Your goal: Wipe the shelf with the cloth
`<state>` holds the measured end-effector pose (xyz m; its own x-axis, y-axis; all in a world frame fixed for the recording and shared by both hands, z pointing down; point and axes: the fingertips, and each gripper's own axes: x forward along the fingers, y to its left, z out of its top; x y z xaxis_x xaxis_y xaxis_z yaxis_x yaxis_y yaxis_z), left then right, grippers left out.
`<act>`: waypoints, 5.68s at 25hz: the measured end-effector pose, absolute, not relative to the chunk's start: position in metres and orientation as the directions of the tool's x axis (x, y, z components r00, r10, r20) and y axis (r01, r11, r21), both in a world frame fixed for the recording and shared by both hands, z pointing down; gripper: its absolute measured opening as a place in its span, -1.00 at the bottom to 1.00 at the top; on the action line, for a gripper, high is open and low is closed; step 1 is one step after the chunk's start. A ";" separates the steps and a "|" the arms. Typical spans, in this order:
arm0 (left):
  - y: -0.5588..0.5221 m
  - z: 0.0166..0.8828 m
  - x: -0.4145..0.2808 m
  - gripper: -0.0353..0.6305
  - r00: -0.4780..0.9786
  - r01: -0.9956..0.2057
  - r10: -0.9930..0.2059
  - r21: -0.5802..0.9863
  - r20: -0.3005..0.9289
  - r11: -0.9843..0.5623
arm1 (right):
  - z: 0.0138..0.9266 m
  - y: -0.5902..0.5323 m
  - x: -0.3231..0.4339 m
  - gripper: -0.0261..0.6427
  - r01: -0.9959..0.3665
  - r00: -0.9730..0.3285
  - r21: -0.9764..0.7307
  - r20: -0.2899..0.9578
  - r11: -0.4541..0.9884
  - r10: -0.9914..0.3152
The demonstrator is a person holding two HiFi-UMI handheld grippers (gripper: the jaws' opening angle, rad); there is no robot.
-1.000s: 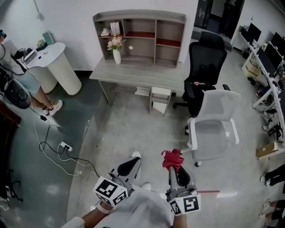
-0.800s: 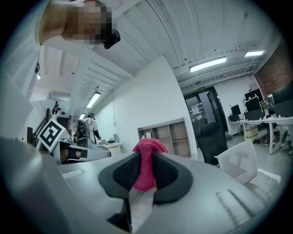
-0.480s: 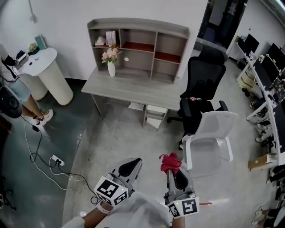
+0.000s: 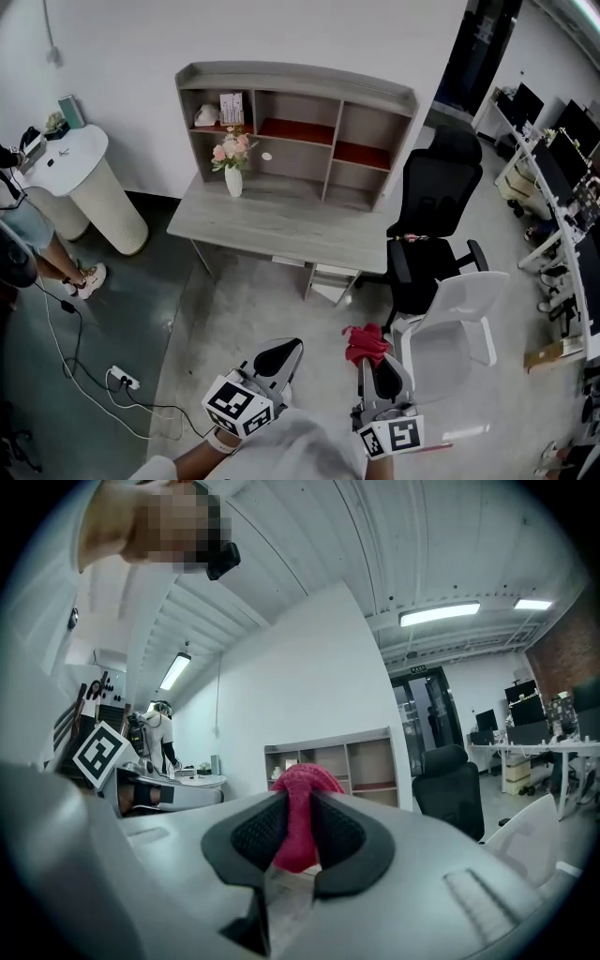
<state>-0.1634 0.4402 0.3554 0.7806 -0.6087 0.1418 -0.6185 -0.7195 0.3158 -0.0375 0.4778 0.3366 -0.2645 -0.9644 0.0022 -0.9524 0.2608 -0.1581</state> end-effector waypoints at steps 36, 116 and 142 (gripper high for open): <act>0.118 0.375 -0.051 -0.89 0.769 -0.635 -0.605 0.350 0.204 -0.689 | 0.365 0.134 0.071 -0.68 -0.928 -0.323 -0.211 0.037 0.309 -0.946; -0.132 0.445 -0.021 -0.89 0.732 -0.676 -0.615 0.424 0.294 -0.602 | 0.512 -0.288 0.048 -0.68 -0.906 -0.366 -0.296 0.193 0.302 -0.910; -0.124 0.450 -0.020 -0.89 0.747 -0.662 -0.586 0.432 0.312 -0.613 | 0.534 -0.320 0.097 -0.68 -0.944 -0.134 0.207 0.473 0.257 -0.871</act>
<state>-0.0205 -0.1239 0.4500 0.7474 -0.5864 0.3123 -0.6615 -0.6133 0.4316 0.0969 -0.3200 0.5337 -0.1335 -0.8707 0.4733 -0.9439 0.2574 0.2071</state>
